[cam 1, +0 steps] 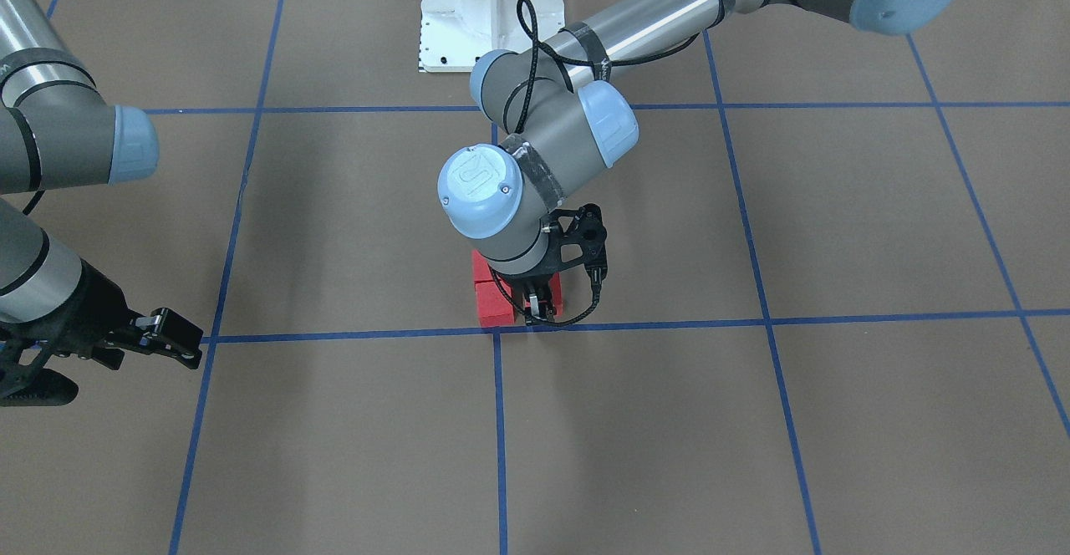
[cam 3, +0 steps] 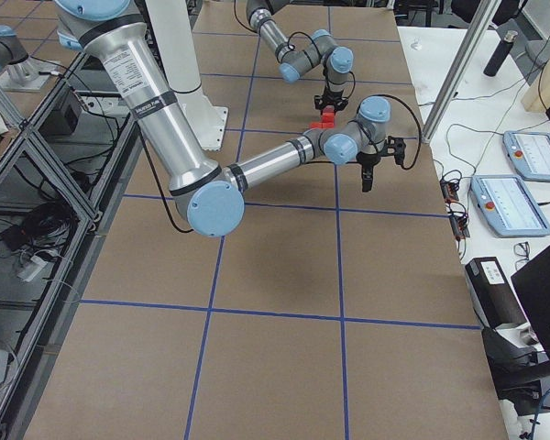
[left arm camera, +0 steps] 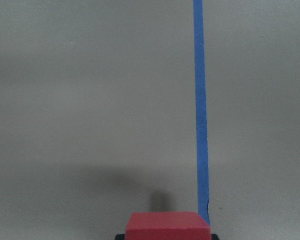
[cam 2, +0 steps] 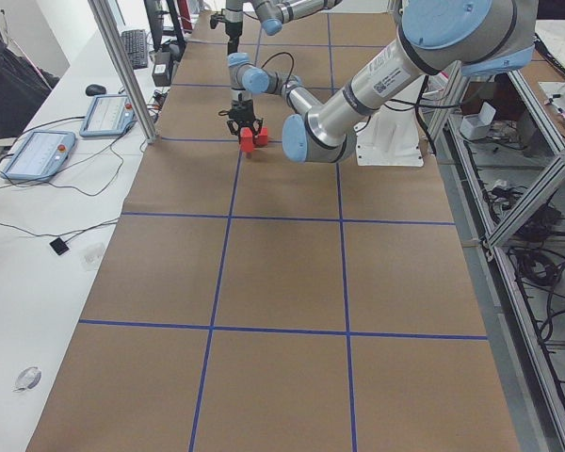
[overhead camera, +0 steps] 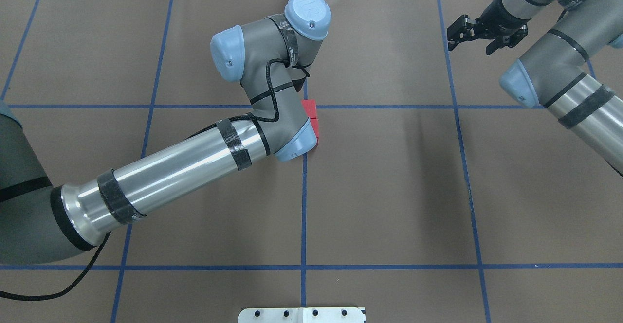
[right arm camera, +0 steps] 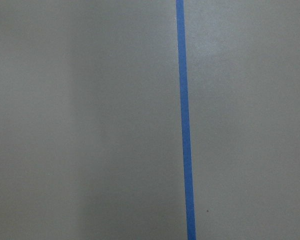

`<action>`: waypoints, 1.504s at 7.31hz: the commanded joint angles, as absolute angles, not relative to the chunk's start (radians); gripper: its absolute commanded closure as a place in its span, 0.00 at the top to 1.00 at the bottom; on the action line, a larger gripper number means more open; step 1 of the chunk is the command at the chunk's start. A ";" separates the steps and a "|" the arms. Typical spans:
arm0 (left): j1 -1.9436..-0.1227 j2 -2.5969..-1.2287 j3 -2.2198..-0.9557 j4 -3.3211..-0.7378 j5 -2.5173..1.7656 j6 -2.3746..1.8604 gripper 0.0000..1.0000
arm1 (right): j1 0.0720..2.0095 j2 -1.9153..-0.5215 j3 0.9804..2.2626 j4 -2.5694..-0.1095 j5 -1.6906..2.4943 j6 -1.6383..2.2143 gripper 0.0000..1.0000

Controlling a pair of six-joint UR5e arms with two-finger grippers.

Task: Form red blocks into L shape at center
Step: 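Lower the red cube beside the farther center cube with the left gripper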

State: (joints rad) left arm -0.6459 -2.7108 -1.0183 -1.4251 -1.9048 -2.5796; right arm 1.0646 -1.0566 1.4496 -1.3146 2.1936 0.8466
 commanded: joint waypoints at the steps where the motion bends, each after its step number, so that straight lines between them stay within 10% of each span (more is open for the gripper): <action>1: -0.646 -2.718 -1.008 -1.431 -1.905 -2.579 0.00 | 1.065 -1.057 1.450 -1.315 2.194 0.847 0.99; 11: -0.630 -2.718 -1.008 -1.433 -1.904 -2.579 0.07 | 1.065 -1.055 1.450 -1.316 2.194 0.845 0.99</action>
